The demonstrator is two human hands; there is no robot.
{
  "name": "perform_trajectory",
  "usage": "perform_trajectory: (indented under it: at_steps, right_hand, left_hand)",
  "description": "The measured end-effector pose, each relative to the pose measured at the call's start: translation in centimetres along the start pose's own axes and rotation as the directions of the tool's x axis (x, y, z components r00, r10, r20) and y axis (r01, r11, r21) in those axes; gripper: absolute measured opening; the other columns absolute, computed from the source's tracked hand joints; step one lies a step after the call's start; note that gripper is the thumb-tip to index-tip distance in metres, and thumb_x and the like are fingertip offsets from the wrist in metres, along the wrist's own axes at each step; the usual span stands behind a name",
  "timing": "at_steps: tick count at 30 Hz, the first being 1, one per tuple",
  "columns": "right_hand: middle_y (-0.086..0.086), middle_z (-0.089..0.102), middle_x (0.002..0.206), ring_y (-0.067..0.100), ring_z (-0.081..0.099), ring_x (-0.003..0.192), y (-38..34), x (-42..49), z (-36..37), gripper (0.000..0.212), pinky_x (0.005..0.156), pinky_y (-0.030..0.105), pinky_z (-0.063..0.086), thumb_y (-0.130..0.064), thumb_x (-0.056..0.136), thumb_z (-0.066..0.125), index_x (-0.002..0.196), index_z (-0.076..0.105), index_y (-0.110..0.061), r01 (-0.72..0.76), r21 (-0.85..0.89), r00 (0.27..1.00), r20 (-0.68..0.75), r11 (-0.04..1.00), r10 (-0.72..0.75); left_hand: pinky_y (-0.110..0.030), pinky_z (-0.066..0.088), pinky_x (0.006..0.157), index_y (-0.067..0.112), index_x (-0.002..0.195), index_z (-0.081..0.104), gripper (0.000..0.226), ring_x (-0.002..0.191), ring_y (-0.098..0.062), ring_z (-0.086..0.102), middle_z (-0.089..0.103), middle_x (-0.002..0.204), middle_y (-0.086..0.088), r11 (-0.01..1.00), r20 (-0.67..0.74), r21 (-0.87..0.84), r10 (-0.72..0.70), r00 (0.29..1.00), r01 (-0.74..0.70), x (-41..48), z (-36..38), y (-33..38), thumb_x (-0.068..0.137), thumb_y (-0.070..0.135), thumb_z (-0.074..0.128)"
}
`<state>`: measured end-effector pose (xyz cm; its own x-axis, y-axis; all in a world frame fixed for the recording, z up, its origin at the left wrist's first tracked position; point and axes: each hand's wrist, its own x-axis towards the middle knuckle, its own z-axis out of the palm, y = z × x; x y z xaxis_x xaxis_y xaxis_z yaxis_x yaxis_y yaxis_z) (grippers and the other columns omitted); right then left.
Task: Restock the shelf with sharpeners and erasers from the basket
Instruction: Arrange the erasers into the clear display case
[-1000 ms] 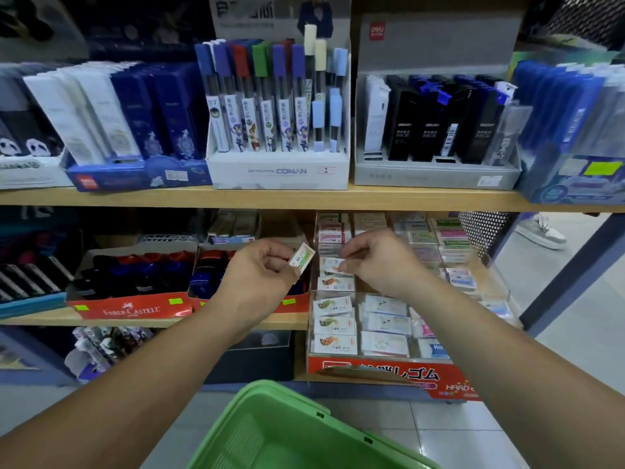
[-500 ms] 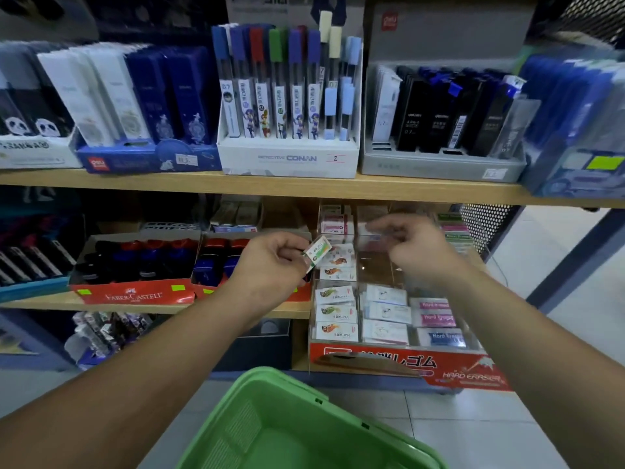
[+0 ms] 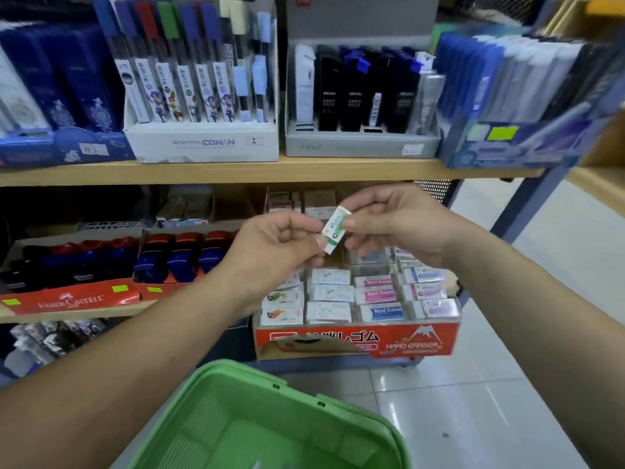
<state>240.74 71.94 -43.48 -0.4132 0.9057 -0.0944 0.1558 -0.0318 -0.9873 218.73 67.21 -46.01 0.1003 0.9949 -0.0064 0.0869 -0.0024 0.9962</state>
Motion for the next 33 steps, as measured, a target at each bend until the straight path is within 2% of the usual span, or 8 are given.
perform_trajectory:
  at_steps: [2,5,10,14,19,25,28,33]
  right_hand:
    - [0.016,0.079,0.095,0.024,0.074,0.079,0.5,-0.6,-1.3,0.023,0.07,0.036,0.064,-0.004,0.092,0.075,0.115,0.072,-0.006,-0.01,-0.058,0.997,-0.071,0.998,0.006]
    - [0.008,0.074,0.095,0.018,0.07,0.08,1.3,-1.5,-3.3,0.019,0.068,0.029,0.059,-0.01,0.099,0.068,0.111,0.077,-0.022,-0.045,-0.257,0.975,-0.222,0.965,-0.014]
    - [-0.005,0.072,0.085,0.012,0.067,0.074,3.4,-1.6,-5.4,0.026,0.065,0.017,0.054,-0.01,0.091,0.079,0.11,0.074,-0.027,-0.111,-0.534,0.896,-0.419,0.838,-0.148]
    - [-0.006,0.077,0.079,0.003,0.072,0.071,4.4,-1.3,-6.3,0.027,0.079,0.022,0.059,-0.005,0.081,0.088,0.101,0.077,-0.019,-0.121,-0.416,0.896,-0.437,0.901,-0.082]
    - [-0.016,0.075,0.082,-0.01,0.066,0.069,5.4,-0.3,-6.4,0.018,0.062,0.002,0.046,-0.011,0.085,0.086,0.091,0.08,-0.028,-0.093,-0.569,0.936,-0.33,0.817,-0.123]
    - [-0.015,0.076,0.089,-0.013,0.065,0.073,6.2,0.6,-7.8,0.009,0.062,-0.001,0.042,-0.017,0.09,0.081,0.096,0.083,-0.023,-0.13,-0.662,0.947,-0.304,0.738,-0.105]
    - [-0.023,0.073,0.082,-0.015,0.063,0.073,6.0,0.6,-8.2,0.014,0.066,0.005,0.043,-0.015,0.089,0.082,0.089,0.082,-0.029,-0.11,-0.702,0.964,-0.247,0.704,-0.096]
    - [-0.027,0.072,0.08,-0.005,0.066,0.081,6.1,0.6,-8.2,0.025,0.069,0.009,0.044,-0.015,0.086,0.085,0.077,0.079,-0.038,-0.116,-0.743,0.981,-0.19,0.659,-0.041]
  left_hand:
    - [-0.022,0.059,0.076,0.027,0.108,0.076,0.013,0.093,-0.005,0.071,0.076,0.099,0.009,0.929,-0.023,0.356,0.119,0.993,-0.103,0.8,-0.4,-0.1,0.099,0.022,0.067]
    - [-0.031,0.054,0.095,0.03,0.128,0.069,0.027,0.119,-0.008,0.06,0.067,0.13,0.011,0.59,0.02,0.8,0.163,0.986,-0.114,2.5,-2.4,-1.0,0.103,0.026,0.061]
    - [-0.043,0.054,0.097,0.035,0.136,0.064,0.037,0.124,-0.019,0.054,0.067,0.132,0.005,0.308,0.129,0.94,0.078,0.989,-0.147,3.8,-3.9,-2.1,0.098,0.033,0.065]
    - [-0.04,0.046,0.105,0.033,0.139,0.061,0.039,0.137,-0.023,0.039,0.063,0.137,0.003,0.317,0.119,0.938,0.092,0.989,-0.142,4.2,-3.4,-2.2,0.1,0.03,0.063]
    - [-0.04,0.039,0.111,0.031,0.138,0.063,0.038,0.134,-0.022,0.037,0.053,0.143,0.005,0.356,0.142,0.92,0.087,0.986,-0.164,5.0,-3.6,-3.0,0.101,0.026,0.063]
    - [-0.028,0.055,0.069,0.032,0.116,0.06,0.023,0.088,-0.011,0.062,0.059,0.103,0.007,0.61,0.021,0.774,0.246,0.969,-0.171,5.3,-4.1,-3.5,0.098,0.02,0.067]
    - [-0.029,0.056,0.072,0.033,0.127,0.056,0.033,0.09,-0.012,0.065,0.064,0.099,0.008,0.759,-0.07,0.64,0.212,0.975,-0.119,5.8,-4.5,-3.7,0.098,0.021,0.067]
    - [-0.038,0.062,0.074,0.032,0.116,0.062,0.024,0.087,-0.012,0.069,0.07,0.096,0.007,0.791,-0.12,0.607,0.181,0.976,-0.072,5.8,-5.0,-4.3,0.096,0.021,0.07]
